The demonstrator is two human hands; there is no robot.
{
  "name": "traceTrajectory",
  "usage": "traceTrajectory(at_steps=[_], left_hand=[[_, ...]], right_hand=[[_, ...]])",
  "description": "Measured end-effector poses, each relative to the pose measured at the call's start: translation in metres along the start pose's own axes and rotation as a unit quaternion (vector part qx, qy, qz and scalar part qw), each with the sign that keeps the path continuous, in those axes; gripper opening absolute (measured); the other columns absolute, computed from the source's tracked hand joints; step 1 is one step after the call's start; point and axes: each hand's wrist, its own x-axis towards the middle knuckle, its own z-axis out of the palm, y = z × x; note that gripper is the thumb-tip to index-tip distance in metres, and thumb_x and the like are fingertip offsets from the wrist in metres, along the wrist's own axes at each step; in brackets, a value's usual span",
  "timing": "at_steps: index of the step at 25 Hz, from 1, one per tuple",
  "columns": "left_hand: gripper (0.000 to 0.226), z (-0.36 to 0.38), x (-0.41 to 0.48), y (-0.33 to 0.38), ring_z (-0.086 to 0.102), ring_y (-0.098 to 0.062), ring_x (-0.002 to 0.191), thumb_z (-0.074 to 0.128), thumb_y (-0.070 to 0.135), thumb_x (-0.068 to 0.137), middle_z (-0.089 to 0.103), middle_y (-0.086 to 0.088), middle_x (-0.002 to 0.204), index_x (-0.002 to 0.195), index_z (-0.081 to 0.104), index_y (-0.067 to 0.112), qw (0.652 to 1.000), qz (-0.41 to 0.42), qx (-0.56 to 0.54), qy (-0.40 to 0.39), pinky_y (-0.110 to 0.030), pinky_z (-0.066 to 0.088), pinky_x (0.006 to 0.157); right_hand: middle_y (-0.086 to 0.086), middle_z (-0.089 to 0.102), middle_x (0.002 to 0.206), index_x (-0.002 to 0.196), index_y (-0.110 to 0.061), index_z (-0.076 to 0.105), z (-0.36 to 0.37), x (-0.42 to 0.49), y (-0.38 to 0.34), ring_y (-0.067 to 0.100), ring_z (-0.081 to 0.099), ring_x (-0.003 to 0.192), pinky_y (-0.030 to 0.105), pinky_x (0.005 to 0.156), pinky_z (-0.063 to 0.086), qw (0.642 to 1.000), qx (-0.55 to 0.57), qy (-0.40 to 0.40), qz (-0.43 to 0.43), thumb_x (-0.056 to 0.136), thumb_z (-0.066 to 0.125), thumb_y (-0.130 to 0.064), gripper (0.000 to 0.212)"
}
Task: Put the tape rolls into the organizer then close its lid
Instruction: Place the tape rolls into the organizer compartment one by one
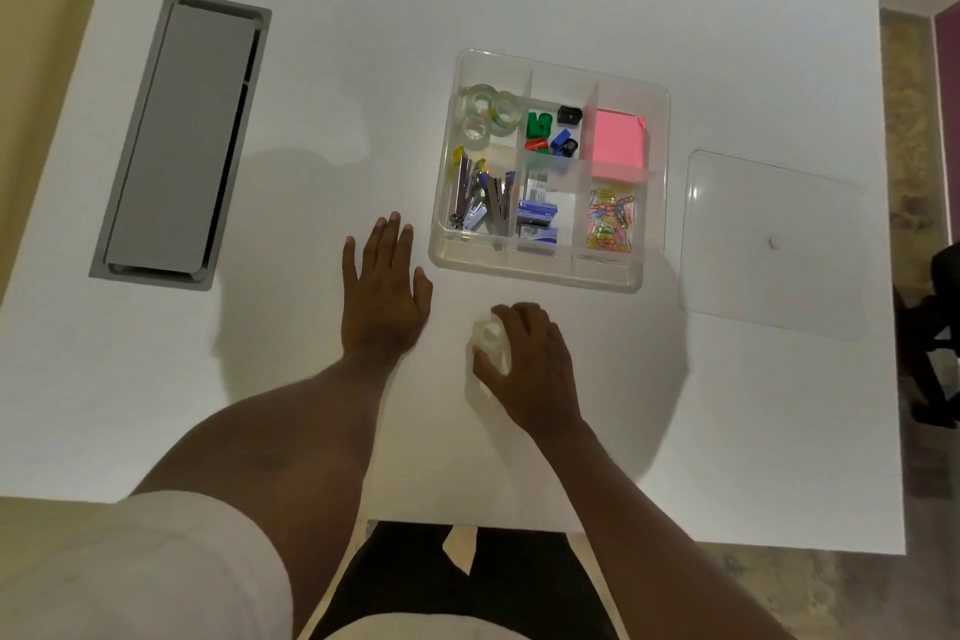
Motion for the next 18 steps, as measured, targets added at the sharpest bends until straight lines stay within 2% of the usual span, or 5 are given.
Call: traceTrajectory(at_steps=[4,9,11,15,18], left_hand=[[0.06,0.001,-0.001,-0.001,0.018,-0.023,0.165,0.038,0.036,0.108,0.025,-0.007,0.175,0.164,0.03,0.015,1.0,0.001,0.008,0.001,-0.058,0.013,0.133],[0.061,0.002,0.001,-0.001,0.016,-0.02,0.165,0.041,0.033,0.107,0.024,-0.005,0.176,0.165,0.03,0.015,1.0,-0.007,0.006,-0.006,-0.056,0.013,0.134],[0.062,0.002,0.002,-0.001,0.016,-0.02,0.165,0.04,0.033,0.107,0.023,-0.005,0.176,0.165,0.029,0.015,1.0,-0.01,0.003,-0.01,-0.056,0.013,0.134],[0.061,0.001,0.003,0.0,0.018,-0.021,0.165,0.04,0.034,0.107,0.025,-0.005,0.176,0.165,0.031,0.016,1.0,-0.011,0.0,-0.013,-0.057,0.014,0.133],[0.061,0.001,0.003,0.0,0.015,-0.02,0.165,0.04,0.035,0.107,0.022,-0.004,0.176,0.165,0.031,0.017,1.0,-0.016,-0.002,-0.022,-0.056,0.013,0.134]], right_hand=[[0.007,0.056,0.128,0.131,-0.015,0.054,-0.028,0.072,-0.01,0.022,0.055,0.116,0.032,0.099,0.052,0.997,0.046,0.055,-0.021,0.084,0.076,-0.037,0.056],[0.006,0.048,0.124,0.127,-0.013,0.051,-0.066,0.164,-0.015,0.018,0.054,0.107,0.029,0.088,0.055,0.99,0.097,0.091,-0.045,0.087,0.072,-0.022,0.045],[0.007,0.048,0.121,0.124,-0.011,0.052,-0.075,0.194,-0.015,0.021,0.055,0.102,0.035,0.083,0.054,0.989,0.101,0.103,-0.042,0.086,0.07,-0.017,0.043],[0.007,0.059,0.109,0.118,-0.014,0.054,-0.08,0.242,-0.011,0.027,0.057,0.098,0.04,0.084,0.048,0.994,-0.029,0.105,-0.02,0.085,0.07,-0.032,0.041],[0.006,0.065,0.106,0.115,-0.015,0.057,-0.077,0.267,-0.01,0.028,0.057,0.101,0.041,0.088,0.043,0.991,-0.125,0.05,-0.009,0.085,0.069,-0.044,0.043]])
